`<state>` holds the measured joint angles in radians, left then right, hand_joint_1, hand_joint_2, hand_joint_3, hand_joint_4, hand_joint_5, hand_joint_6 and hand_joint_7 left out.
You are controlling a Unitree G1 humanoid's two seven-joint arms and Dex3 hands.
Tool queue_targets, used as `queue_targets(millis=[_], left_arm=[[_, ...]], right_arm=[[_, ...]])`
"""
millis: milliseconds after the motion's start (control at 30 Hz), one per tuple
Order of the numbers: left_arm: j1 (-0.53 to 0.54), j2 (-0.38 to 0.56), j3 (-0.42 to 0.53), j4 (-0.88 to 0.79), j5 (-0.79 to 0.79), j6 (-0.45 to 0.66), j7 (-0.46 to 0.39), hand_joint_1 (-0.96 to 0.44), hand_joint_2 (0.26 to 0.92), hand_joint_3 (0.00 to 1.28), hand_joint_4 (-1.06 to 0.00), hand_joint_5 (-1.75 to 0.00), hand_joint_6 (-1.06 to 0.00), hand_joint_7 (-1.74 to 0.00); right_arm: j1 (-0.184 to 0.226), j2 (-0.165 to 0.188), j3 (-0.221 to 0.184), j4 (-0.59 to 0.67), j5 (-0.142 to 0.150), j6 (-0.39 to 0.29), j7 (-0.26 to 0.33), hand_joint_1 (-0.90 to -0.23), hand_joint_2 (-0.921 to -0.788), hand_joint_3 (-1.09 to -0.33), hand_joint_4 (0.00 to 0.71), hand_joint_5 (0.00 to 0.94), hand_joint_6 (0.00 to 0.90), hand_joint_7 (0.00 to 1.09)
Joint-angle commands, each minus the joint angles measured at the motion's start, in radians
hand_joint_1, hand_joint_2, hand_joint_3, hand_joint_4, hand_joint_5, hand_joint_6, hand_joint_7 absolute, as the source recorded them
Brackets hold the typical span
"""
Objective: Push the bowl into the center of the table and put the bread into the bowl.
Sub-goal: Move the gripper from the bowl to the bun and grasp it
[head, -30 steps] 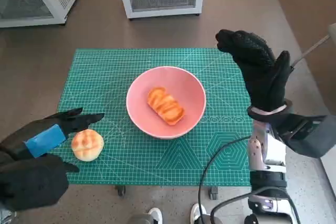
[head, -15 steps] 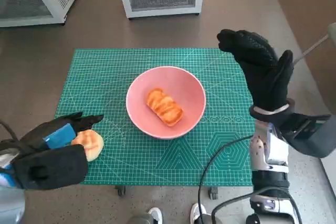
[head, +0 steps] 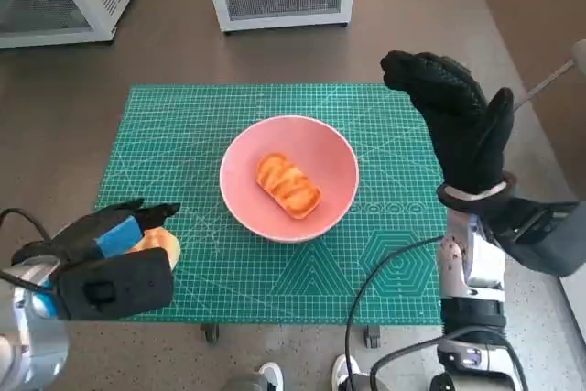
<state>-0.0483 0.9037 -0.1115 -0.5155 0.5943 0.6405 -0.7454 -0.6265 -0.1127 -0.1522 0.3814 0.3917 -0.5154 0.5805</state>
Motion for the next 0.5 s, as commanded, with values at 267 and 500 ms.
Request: queue_targets(millis=[267,500], left_arm=[[-0.027,-0.028,-0.051,0.065,0.070,0.011,0.022,0.11,0.762,0.02,-0.21,-0.02,-0.39,-0.03],[-0.036,-0.052,-0.082,0.141,0.113,-0.025,0.083,0.12,0.804,0.04,-0.41,-0.03,-0.60,-0.05]], right_arm=[[0.002,-0.004,0.000,0.012,-0.005,-0.001,0.004,-0.631,-0.921,-0.681,0.183,0.001,0.074,0.38],[0.005,-0.004,0.001,0.010,-0.005,0.000,0.004,-0.631,-0.921,-0.681,0.183,0.001,0.075,0.38]])
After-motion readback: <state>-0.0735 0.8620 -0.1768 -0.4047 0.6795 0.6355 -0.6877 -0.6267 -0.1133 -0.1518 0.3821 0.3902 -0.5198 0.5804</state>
